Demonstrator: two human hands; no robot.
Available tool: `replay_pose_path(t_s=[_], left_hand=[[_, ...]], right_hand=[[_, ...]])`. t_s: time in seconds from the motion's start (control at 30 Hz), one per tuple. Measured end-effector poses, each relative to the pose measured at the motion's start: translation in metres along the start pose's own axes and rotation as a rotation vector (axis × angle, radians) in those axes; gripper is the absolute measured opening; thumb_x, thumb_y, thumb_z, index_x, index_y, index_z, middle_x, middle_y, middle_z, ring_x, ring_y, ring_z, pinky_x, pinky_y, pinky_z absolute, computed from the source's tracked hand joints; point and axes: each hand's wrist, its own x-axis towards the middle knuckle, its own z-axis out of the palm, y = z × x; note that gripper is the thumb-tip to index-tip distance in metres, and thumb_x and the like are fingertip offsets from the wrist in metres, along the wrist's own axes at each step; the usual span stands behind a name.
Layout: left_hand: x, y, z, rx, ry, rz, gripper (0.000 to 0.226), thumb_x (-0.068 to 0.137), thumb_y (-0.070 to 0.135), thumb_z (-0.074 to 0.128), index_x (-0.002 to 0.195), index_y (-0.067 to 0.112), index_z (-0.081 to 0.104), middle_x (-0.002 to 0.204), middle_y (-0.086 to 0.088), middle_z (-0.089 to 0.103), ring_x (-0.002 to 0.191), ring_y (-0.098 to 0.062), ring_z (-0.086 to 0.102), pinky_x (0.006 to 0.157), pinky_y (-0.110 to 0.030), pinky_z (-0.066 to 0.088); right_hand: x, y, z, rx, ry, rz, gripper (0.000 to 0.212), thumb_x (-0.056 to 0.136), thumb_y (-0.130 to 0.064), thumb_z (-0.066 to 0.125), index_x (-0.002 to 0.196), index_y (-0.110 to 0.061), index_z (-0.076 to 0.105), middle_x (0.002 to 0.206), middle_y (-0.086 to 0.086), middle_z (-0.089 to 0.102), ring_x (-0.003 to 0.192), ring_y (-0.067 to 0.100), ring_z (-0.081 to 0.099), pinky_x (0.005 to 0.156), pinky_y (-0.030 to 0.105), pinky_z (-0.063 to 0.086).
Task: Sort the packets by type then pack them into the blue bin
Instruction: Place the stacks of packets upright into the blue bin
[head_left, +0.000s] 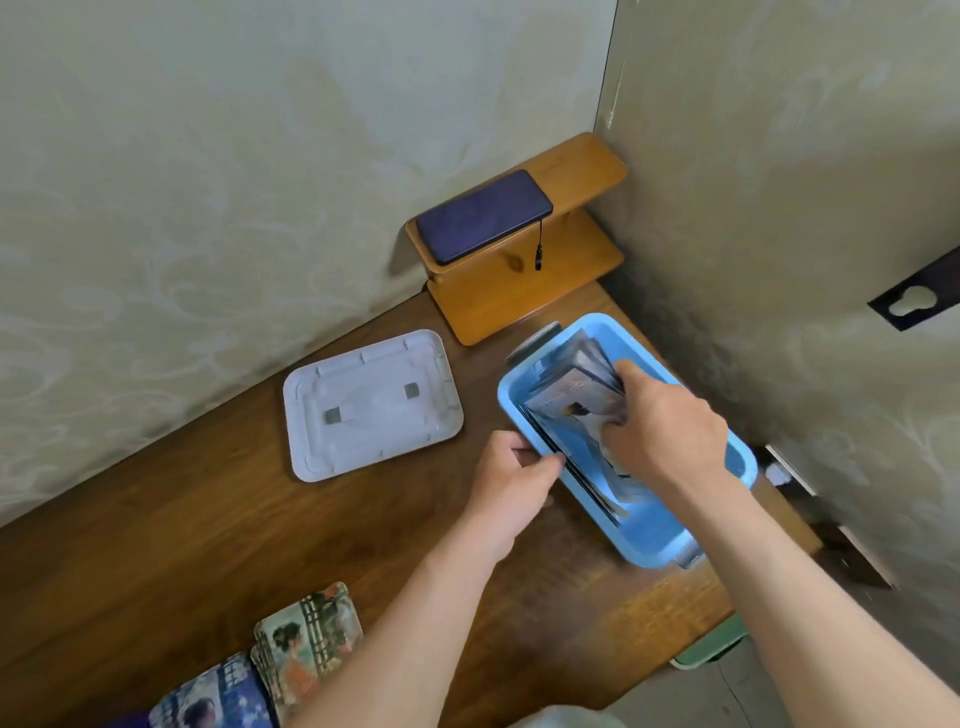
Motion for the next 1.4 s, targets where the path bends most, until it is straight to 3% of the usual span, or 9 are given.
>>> replay_pose_path(t_s=[0.13,0.27,0.4,0.63,0.73,0.83,1.03,1.23,1.4], left_hand=[[0.001,-0.006,0.006,-0.015,-0.039,0.005,0.023,0.094,0.021,0.072,0.11,0.022,0.056,0.109,-0.002,0.069,0.1,-0.015,0.071,0.086,-0.039,0.063],[0.002,-0.009,0.006,-0.054,-0.047,0.009,0.02,0.096,0.018,0.07,0.111,0.018,0.058,0.11,-0.006,0.07,0.099,-0.017,0.073,0.083,-0.038,0.064],[0.004,-0.009,0.004,-0.057,-0.055,0.012,0.017,0.096,0.016,0.069,0.11,0.016,0.058,0.111,-0.007,0.069,0.1,-0.018,0.073,0.083,-0.037,0.064],[0.006,-0.007,0.004,-0.113,-0.091,-0.002,0.021,0.096,0.011,0.069,0.114,0.017,0.059,0.113,-0.006,0.07,0.1,-0.019,0.074,0.08,-0.033,0.064],[0.006,-0.007,0.005,-0.117,-0.096,-0.002,0.022,0.096,0.01,0.068,0.114,0.017,0.058,0.114,-0.007,0.069,0.101,-0.02,0.074,0.083,-0.037,0.064],[0.006,-0.006,0.005,-0.106,-0.105,0.0,0.024,0.098,0.008,0.065,0.117,0.019,0.056,0.116,-0.006,0.066,0.103,-0.02,0.073,0.083,-0.035,0.064],[0.005,-0.002,0.005,-0.13,-0.134,-0.009,0.03,0.1,0.005,0.062,0.124,0.02,0.052,0.119,-0.004,0.063,0.107,-0.019,0.07,0.083,-0.032,0.063],[0.004,-0.003,0.005,-0.15,-0.135,-0.02,0.03,0.099,0.003,0.061,0.122,0.019,0.052,0.117,-0.004,0.063,0.106,-0.02,0.07,0.086,-0.037,0.063],[0.002,-0.004,0.002,-0.162,-0.126,-0.032,0.028,0.098,0.003,0.064,0.12,0.017,0.054,0.116,-0.006,0.065,0.104,-0.021,0.072,0.086,-0.039,0.063]], right_hand=[[0.002,-0.005,0.027,-0.124,-0.019,0.058,0.037,0.089,-0.015,0.058,0.119,-0.027,0.041,0.062,0.0,0.04,0.059,0.031,0.047,0.047,0.03,0.025],[0.004,-0.01,0.042,-0.148,-0.099,0.102,0.04,0.089,-0.013,0.057,0.123,-0.025,0.04,0.064,0.001,0.042,0.057,0.027,0.045,0.047,0.028,0.027],[0.005,-0.011,0.05,-0.095,-0.177,0.041,0.043,0.088,-0.023,0.058,0.127,-0.026,0.04,0.079,0.004,0.055,0.069,0.03,0.054,0.054,0.033,0.041],[0.025,0.013,0.032,0.645,-0.635,0.079,0.052,0.092,-0.055,0.065,0.133,-0.032,0.041,0.111,-0.005,0.06,0.092,0.011,0.061,0.072,0.026,0.046],[0.029,0.017,0.047,0.633,-0.663,0.056,0.068,0.085,-0.069,0.062,0.14,-0.04,0.034,0.118,-0.005,0.063,0.101,0.015,0.064,0.087,0.035,0.051],[0.031,0.017,0.064,0.626,-0.67,0.012,0.088,0.072,-0.087,0.058,0.147,-0.061,0.021,0.132,-0.011,0.059,0.115,0.016,0.061,0.105,0.047,0.047],[0.027,0.017,0.064,0.701,-0.699,-0.008,0.054,0.085,-0.074,0.059,0.135,-0.057,0.045,0.118,-0.013,0.067,0.107,0.012,0.065,0.104,0.045,0.049],[0.024,0.013,0.063,0.706,-0.689,-0.037,0.06,0.092,-0.068,0.055,0.145,-0.057,0.03,0.123,-0.015,0.062,0.108,0.006,0.061,0.094,0.032,0.045],[0.029,0.015,0.066,0.665,-0.697,-0.049,0.083,0.081,-0.079,0.057,0.151,-0.06,0.016,0.136,-0.013,0.056,0.12,0.012,0.057,0.103,0.035,0.043]])
